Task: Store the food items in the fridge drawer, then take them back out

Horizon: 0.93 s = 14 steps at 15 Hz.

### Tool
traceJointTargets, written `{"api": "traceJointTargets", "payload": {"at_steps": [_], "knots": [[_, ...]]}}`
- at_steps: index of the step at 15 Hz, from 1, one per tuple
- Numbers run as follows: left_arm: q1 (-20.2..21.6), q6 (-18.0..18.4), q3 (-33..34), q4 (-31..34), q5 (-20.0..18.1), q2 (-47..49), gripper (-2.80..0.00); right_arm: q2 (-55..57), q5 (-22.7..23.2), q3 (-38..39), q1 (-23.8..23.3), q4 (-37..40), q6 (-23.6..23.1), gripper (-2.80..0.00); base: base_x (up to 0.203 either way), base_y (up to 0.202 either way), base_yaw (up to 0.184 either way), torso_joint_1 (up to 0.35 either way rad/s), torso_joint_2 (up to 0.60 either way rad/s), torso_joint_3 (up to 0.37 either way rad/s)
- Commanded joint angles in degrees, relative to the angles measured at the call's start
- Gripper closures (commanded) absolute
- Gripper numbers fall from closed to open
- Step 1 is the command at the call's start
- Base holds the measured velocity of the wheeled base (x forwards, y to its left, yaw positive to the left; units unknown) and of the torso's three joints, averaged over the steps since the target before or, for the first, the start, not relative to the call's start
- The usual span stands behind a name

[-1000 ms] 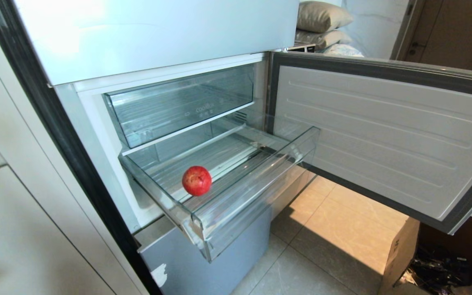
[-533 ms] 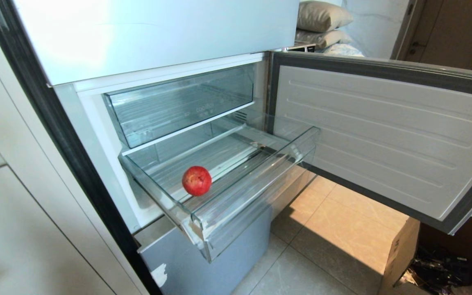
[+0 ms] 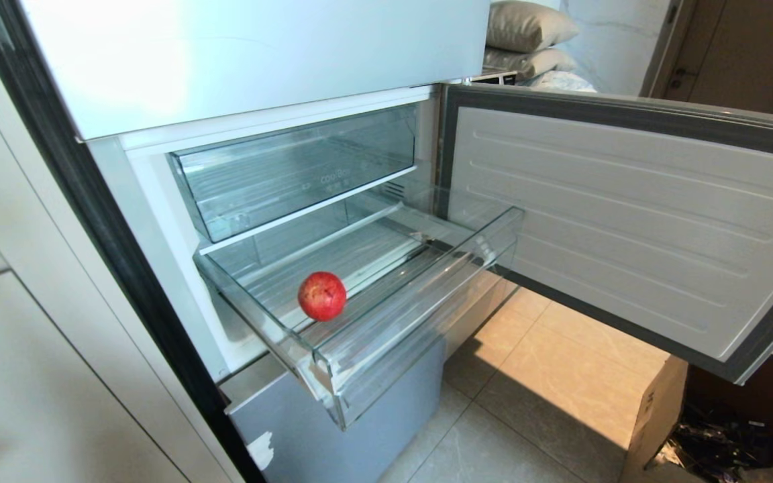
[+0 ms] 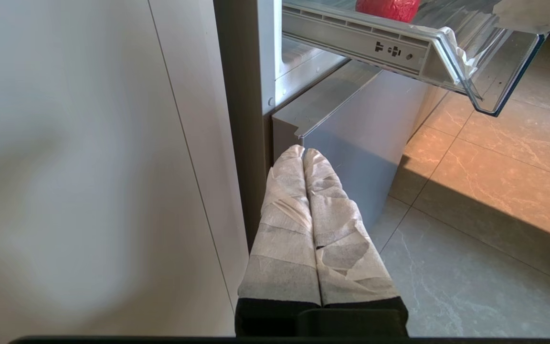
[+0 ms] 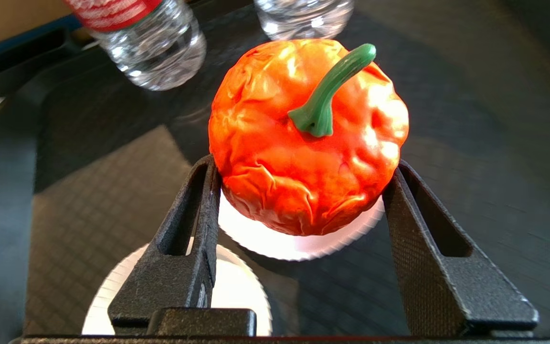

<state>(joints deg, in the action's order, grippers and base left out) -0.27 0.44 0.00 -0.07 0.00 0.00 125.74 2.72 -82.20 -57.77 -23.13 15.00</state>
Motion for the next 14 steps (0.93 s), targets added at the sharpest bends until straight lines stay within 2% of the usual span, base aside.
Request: {"api": "traceJointTargets", "payload": {"at_steps": [1,10,11,14], "knots": [[0.0,0.0,0.0,0.0,0.0,0.0,0.00,1.6,1.1,-1.4,0.1,-0.2,0.2,0.00,0.000,0.000,0.000,0.000,0.00,0.000],[0.0,0.0,0.0,0.0,0.0,0.1,0.00,3.4,2.7,-2.5,2.0,-0.1,-0.3,0.00,0.000,0.000,0.000,0.000,0.00,0.000],[0.0,0.0,0.0,0.0,0.0,0.0,0.00,3.4,2.7,-2.4,2.2,-0.2,-0.2,-2.80,0.000,0.000,0.000,0.000,0.00,0.000],[0.0,0.0,0.0,0.0,0.0,0.0,0.00,4.1,2.6,-2.4,2.2,-0.1,-0.2,-2.80,0.000,0.000,0.000,0.000,0.00,0.000]]}}
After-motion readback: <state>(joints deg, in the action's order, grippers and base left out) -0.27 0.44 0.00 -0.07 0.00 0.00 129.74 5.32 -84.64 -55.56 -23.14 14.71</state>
